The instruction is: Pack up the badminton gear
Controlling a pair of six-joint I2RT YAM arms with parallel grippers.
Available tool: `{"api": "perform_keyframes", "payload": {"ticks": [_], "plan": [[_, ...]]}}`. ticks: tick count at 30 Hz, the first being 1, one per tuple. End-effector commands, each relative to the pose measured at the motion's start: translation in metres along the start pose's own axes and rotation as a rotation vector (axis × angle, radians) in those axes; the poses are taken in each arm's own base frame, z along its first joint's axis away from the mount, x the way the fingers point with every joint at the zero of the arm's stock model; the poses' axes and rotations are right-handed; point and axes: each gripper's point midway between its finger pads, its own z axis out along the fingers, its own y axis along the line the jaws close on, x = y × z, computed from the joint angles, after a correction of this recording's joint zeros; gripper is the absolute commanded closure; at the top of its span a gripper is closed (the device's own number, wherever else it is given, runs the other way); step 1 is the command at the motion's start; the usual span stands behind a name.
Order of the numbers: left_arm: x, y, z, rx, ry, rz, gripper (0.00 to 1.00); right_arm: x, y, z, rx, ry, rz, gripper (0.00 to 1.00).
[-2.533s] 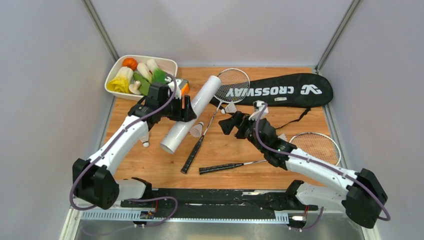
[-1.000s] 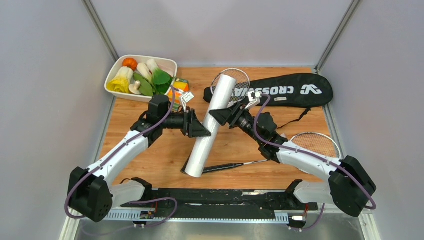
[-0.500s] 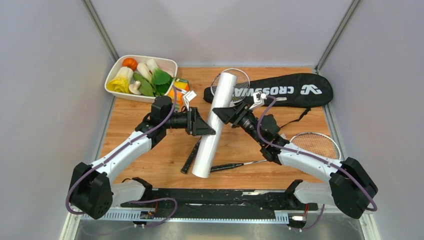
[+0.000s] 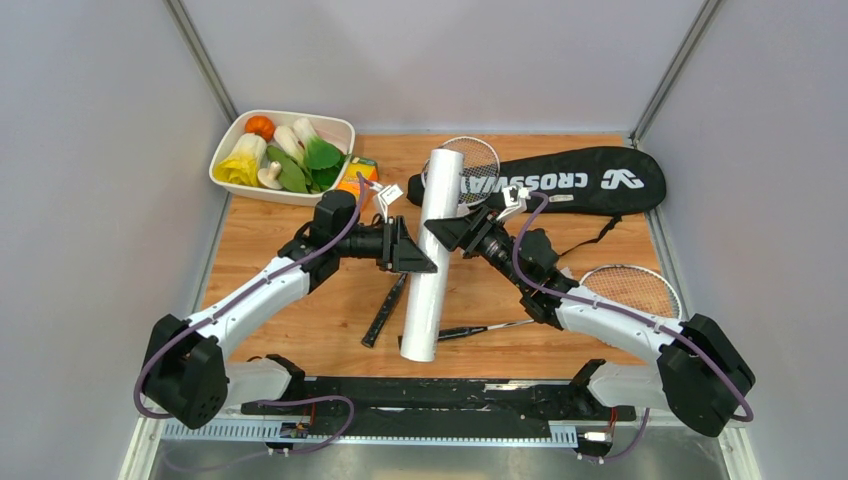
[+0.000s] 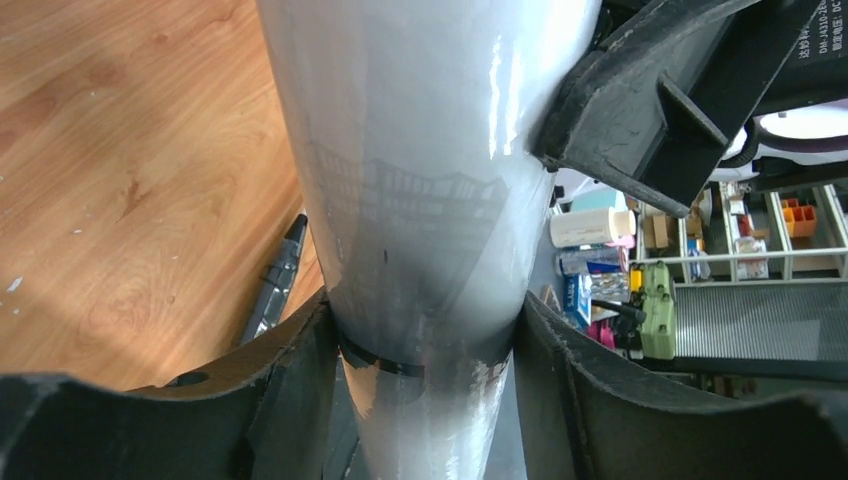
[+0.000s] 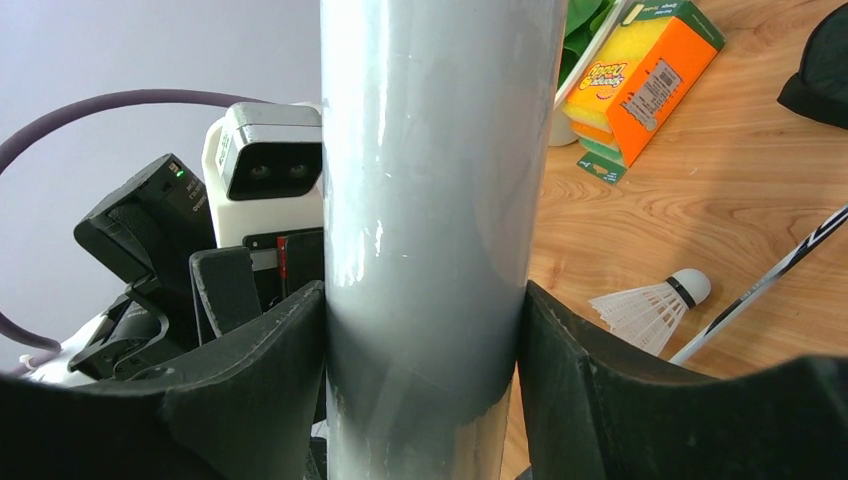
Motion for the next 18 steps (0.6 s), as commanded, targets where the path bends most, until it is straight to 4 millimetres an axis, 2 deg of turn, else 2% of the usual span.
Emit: {"api": "perform_keyframes", "payload": {"ticks": [1, 2, 3, 4, 10, 18], "plan": [[-0.011, 0.016, 0.003, -0.098, -0.03, -0.003, 0.37, -0.025, 0.058, -0.002, -0.166, -0.056, 0.052, 0.49], [-0.011, 0.015, 0.003, -0.092, -0.028, 0.005, 0.29, -0.025, 0.058, -0.002, -0.166, -0.056, 0.054, 0.49], [-0.011, 0.013, 0.003, -0.083, -0.026, 0.016, 0.14, -0.025, 0.058, -0.002, -0.168, -0.055, 0.055, 0.49], [-0.012, 0.011, 0.002, -0.081, -0.03, 0.03, 0.03, -0.025, 0.058, -0.002, -0.167, -0.054, 0.057, 0.49], [-0.019, 0.007, -0.002, -0.092, -0.063, 0.054, 0.0, -0.028, 0.063, -0.004, -0.19, -0.071, 0.089, 0.49], [-0.01, 0.0, 0.003, 0.007, -0.044, 0.014, 0.0, -0.034, 0.066, -0.003, -0.209, -0.103, 0.125, 0.49]]}}
